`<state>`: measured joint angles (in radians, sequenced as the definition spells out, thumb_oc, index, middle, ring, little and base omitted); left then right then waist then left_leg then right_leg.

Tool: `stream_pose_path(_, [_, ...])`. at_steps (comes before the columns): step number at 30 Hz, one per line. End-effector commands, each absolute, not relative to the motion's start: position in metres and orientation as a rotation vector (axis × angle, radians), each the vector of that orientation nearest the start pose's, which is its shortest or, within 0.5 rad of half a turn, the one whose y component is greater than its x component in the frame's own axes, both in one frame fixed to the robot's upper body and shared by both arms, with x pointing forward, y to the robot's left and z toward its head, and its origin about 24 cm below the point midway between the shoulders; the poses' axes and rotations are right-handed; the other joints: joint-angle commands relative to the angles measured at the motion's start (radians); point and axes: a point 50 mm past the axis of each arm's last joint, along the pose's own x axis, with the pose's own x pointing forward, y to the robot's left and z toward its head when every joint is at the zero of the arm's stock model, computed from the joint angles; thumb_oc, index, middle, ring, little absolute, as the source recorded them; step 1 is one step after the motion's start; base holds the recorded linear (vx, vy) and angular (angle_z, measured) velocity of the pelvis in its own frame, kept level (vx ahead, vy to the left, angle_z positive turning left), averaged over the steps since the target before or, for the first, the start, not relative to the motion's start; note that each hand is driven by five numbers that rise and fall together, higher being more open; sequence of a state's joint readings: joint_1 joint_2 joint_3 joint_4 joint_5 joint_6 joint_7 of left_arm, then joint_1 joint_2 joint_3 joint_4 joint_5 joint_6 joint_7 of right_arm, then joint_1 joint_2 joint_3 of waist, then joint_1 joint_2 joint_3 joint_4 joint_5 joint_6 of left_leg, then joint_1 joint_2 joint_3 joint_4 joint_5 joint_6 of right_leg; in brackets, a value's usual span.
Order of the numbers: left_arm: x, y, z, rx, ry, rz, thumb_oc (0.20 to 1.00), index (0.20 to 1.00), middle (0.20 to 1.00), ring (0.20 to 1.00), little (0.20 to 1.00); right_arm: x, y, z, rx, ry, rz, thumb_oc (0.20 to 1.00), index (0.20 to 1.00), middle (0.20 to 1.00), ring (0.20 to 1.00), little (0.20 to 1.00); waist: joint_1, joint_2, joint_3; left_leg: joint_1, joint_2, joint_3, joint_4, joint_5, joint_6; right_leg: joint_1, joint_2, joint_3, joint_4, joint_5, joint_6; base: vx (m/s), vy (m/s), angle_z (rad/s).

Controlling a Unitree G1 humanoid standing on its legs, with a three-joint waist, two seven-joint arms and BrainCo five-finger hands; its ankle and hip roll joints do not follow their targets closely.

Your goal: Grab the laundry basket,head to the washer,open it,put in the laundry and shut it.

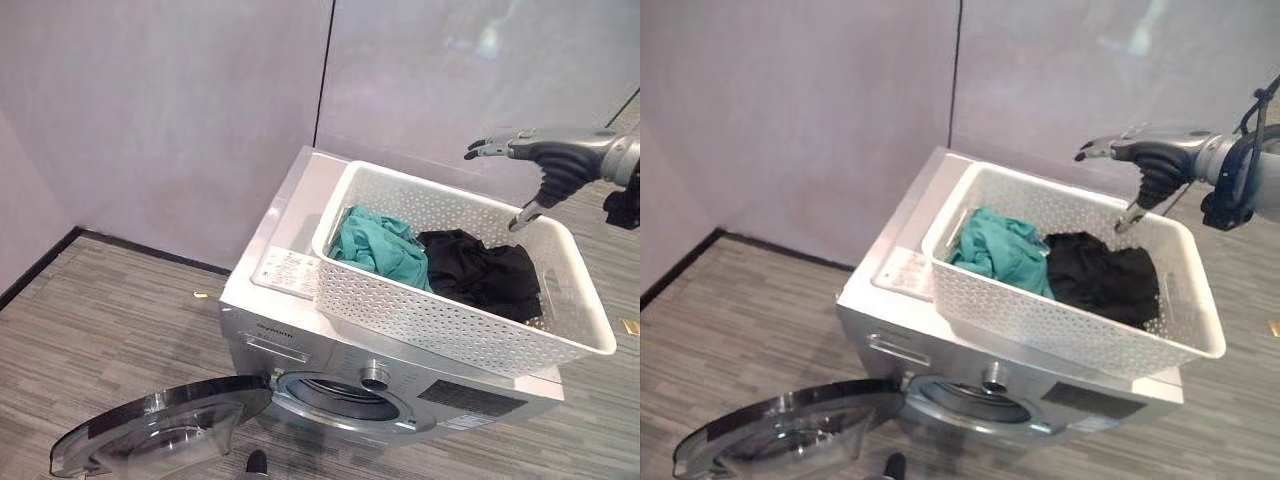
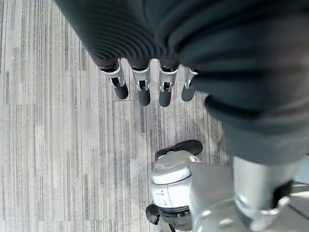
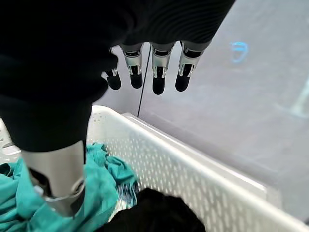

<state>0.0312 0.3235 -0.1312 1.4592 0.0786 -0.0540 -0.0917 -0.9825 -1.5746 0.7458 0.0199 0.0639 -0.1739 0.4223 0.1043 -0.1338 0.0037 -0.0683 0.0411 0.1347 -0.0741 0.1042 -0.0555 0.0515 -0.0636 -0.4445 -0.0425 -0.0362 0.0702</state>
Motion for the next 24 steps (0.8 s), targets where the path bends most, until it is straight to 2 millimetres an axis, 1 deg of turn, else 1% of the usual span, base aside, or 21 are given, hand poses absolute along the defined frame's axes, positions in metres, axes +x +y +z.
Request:
stream_pose_path(1, [0.039, 0.257, -0.165, 0.299, 1.429, -0.033, 1.0, 1.0, 1.0, 1.0, 1.0, 0.281, -0.274, 0.31, -1.711, -0.09, 0.375, 1.0, 1.0, 1.0, 1.0, 1.0, 0.011, -0.031, -0.012, 0.019, 0.056, -0.006, -0.013, -0.032, -0.05, -0.031, -0.054, -0.008, -0.021, 0.076, 0.081, -0.01, 0.014, -0.25])
stream_pose_path(3, [0.04, 0.255, -0.165, 0.297, 1.419, -0.034, 1.0, 1.0, 1.0, 1.0, 1.0, 0.276, -0.273, 0.304, -1.707, -0.115, 0.378, 1.0, 1.0, 1.0, 1.0, 1.0, 0.001, -0.022, -0.006, 0.022, 0.056, 0.005, -0.013, -0.033, -0.048, -0.034, -0.055, 0.002, -0.024, 0.081, 0.083, -0.01, 0.023, -0.2])
stream_pose_path(4, [0.041, 0.255, -0.165, 0.299, 1.416, -0.035, 1.0, 1.0, 1.0, 1.0, 1.0, 0.275, -0.276, 0.301, -1.708, -0.112, 0.369, 1.0, 1.0, 1.0, 1.0, 1.0, 0.0, -0.021, -0.004, 0.023, 0.056, 0.007, -0.013, -0.033, -0.047, -0.035, -0.055, 0.005, -0.024, 0.081, 0.083, -0.02, 0.028, -0.11])
stream_pose_path(5, [0.041, 0.253, -0.166, 0.307, 1.415, -0.05, 1.0, 1.0, 1.0, 1.0, 1.0, 0.273, -0.282, 0.292, -1.737, -0.09, 0.357, 1.0, 1.0, 1.0, 1.0, 1.0, 0.001, -0.015, 0.006, 0.028, 0.057, 0.012, -0.013, -0.035, -0.046, -0.035, -0.057, 0.011, -0.023, 0.081, 0.084, -0.03, 0.028, -0.17])
stream_pose_path(6, [0.041, 0.252, -0.166, 0.311, 1.415, -0.059, 1.0, 1.0, 1.0, 1.0, 1.0, 0.274, -0.282, 0.286, -1.745, -0.086, 0.364, 1.0, 1.0, 1.0, 1.0, 1.0, 0.001, -0.009, 0.012, 0.029, 0.056, 0.016, -0.013, -0.036, -0.044, -0.036, -0.058, 0.016, -0.023, 0.082, 0.084, -0.03, 0.023, -0.17])
stream_pose_path(9, [0.04, 0.251, -0.166, 0.325, 1.418, -0.074, 1.0, 1.0, 1.0, 1.0, 1.0, 0.276, -0.282, 0.279, -1.76, -0.073, 0.379, 1.0, 1.0, 1.0, 1.0, 1.0, 0.012, -0.005, 0.02, 0.032, 0.054, 0.019, -0.013, -0.036, -0.042, -0.036, -0.06, 0.019, -0.024, 0.085, 0.084, -0.02, 0.011, -0.1])
stream_pose_path(11, [0.039, 0.252, -0.166, 0.344, 1.423, -0.094, 1.0, 1.0, 1.0, 1.0, 1.0, 0.281, -0.271, 0.276, -1.767, -0.094, 0.42, 1.0, 1.0, 1.0, 1.0, 1.0, 0.026, -0.003, 0.023, 0.031, 0.053, 0.023, -0.012, -0.036, -0.041, -0.037, -0.062, 0.022, -0.028, 0.09, 0.085, 0.0, 0.005, -0.02])
stream_pose_path(13, [0.039, 0.251, -0.167, 0.345, 1.422, -0.101, 1.0, 1.0, 1.0, 1.0, 1.0, 0.286, -0.259, 0.278, -1.769, -0.123, 0.458, 1.0, 1.0, 1.0, 1.0, 1.0, 0.03, 0.0, 0.022, 0.029, 0.053, 0.028, -0.012, -0.037, -0.04, -0.04, -0.064, 0.026, -0.031, 0.094, 0.086, 0.0, 0.011, -0.04])
stream_pose_path(15, [0.04, 0.25, -0.167, 0.343, 1.416, -0.099, 1.0, 1.0, 1.0, 1.0, 1.0, 0.289, -0.247, 0.281, -1.778, -0.158, 0.498, 1.0, 1.0, 1.0, 1.0, 1.0, 0.033, 0.0, 0.024, 0.027, 0.053, 0.032, -0.012, -0.036, -0.039, -0.047, -0.066, 0.029, -0.036, 0.101, 0.089, -0.01, 0.006, -0.02])
stream_pose_path(16, [0.039, 0.249, -0.167, 0.338, 1.416, -0.098, 1.0, 1.0, 1.0, 1.0, 1.0, 0.29, -0.245, 0.281, -1.781, -0.16, 0.5, 1.0, 1.0, 1.0, 1.0, 1.0, 0.031, 0.003, 0.023, 0.026, 0.053, 0.033, -0.012, -0.036, -0.039, -0.047, -0.066, 0.03, -0.036, 0.102, 0.089, -0.02, 0.016, -0.05])
stream_pose_path(18, [0.041, 0.249, -0.167, 0.331, 1.404, -0.091, 1.0, 1.0, 1.0, 1.0, 1.0, 0.292, -0.231, 0.286, -1.798, -0.202, 0.542, 1.0, 1.0, 1.0, 1.0, 1.0, 0.039, 0.001, 0.027, 0.019, 0.051, 0.04, -0.013, -0.035, -0.038, -0.061, -0.068, 0.035, -0.038, 0.11, 0.092, -0.03, 0.018, -0.12])
stream_pose_path(19, [0.041, 0.247, -0.167, 0.324, 1.401, -0.092, 1.0, 1.0, 1.0, 1.0, 1.0, 0.294, -0.226, 0.288, -1.811, -0.216, 0.554, 1.0, 1.0, 1.0, 1.0, 1.0, 0.039, 0.006, 0.029, 0.017, 0.052, 0.041, -0.013, -0.034, -0.038, -0.062, -0.068, 0.034, -0.038, 0.111, 0.092, -0.02, 0.008, -0.14])
stream_pose_path(24, [0.043, 0.245, -0.167, 0.324, 1.394, -0.097, 1.0, 1.0, 1.0, 1.0, 1.0, 0.297, -0.217, 0.289, -1.804, -0.25, 0.573, 1.0, 1.0, 1.0, 1.0, 1.0, 0.048, 0.004, 0.034, 0.008, 0.05, 0.027, -0.013, -0.031, -0.037, -0.064, -0.071, 0.025, -0.038, 0.111, 0.091, 0.0, 0.0, -0.01])
